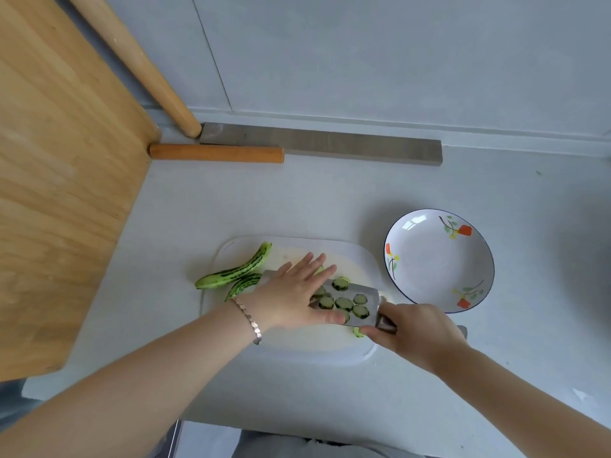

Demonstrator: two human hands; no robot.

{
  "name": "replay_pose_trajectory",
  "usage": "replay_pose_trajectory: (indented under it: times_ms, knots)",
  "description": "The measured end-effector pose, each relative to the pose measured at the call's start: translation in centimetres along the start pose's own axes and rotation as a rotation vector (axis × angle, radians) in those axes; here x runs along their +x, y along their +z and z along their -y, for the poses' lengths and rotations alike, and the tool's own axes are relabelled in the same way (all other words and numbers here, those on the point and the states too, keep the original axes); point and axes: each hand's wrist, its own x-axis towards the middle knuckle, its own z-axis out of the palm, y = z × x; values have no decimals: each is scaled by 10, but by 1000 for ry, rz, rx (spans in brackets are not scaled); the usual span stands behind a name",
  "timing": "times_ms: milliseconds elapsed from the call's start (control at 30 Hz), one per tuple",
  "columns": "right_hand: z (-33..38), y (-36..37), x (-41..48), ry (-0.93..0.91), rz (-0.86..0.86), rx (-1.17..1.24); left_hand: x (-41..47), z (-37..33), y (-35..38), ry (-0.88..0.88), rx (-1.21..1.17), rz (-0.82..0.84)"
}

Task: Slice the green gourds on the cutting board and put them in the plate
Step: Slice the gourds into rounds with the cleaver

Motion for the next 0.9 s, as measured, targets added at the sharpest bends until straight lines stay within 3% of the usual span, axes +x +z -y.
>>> replay_pose_trajectory:
  times_ms: [200,333,600,767,900]
  knots:
    - [-16,14,6,-57,-35,-33,20,1,6,2,-38,86]
    - [-28,36,19,-250,-280,-70,34,4,5,-30,-24,133]
    - [-34,43,21,-234,-422,-78,55,9,18,-97,-71,138]
    - [-32,40,13,-284,-320,-89,59,17,17,-138,73,14]
    - [-31,39,11,-311,-472,-121,54,24,16,-188,35,-109]
